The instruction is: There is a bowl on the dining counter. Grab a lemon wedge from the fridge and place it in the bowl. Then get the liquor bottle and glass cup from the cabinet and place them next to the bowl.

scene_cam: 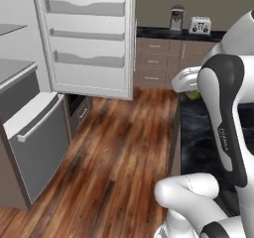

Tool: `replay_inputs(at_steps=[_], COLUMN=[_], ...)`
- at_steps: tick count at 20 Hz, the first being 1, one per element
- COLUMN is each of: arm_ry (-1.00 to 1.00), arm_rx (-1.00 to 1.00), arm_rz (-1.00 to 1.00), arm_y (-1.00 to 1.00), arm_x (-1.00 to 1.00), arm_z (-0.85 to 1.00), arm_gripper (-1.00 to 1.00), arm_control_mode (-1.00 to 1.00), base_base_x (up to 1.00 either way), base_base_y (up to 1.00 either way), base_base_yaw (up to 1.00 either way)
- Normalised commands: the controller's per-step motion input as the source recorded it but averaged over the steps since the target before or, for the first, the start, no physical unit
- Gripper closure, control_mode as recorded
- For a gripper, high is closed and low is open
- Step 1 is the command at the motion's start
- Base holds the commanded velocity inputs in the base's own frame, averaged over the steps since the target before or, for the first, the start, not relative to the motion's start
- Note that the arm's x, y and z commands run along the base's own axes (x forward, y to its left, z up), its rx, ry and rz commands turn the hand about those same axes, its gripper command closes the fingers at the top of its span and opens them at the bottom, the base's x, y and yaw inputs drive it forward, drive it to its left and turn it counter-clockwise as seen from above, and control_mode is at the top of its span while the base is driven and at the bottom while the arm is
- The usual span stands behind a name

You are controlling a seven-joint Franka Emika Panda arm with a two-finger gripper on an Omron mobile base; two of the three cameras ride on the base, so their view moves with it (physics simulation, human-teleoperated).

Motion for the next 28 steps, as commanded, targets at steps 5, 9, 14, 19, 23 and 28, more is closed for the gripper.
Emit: replay_inputs(at_steps=[5, 9, 14, 19, 23, 28], arm_ry=[0.0, 0.0, 0.0, 0.0, 0.0, 0.0], arm_rx=[0.0, 0.0, 0.0, 0.0, 0.0, 0.0], arm_rz=[0.0, 0.0, 0.0, 0.0, 0.0, 0.0], arm_y=[0.0, 0.0, 0.0, 0.0, 0.0, 0.0], arm_x=[0.0, 0.0, 0.0, 0.0, 0.0, 0.0], arm_z=[0.0, 0.0, 0.0, 0.0, 0.0, 0.0], arm_gripper=[1.0, 1.0, 1.0, 1.0, 1.0, 1.0], arm_control_mode=[1.0, 1.0, 1.0, 1.0, 1.0, 1.0], base_base_x=[-1.0, -1.0, -0.97, -0.98, -0.64, -0.07], base_base_y=[-0.81, 0.06, 0.49, 0.13, -0.78, -1.0], base_base_yaw=[-0.39, -0.15, 0.0, -0.02, -0.16, -0.19])
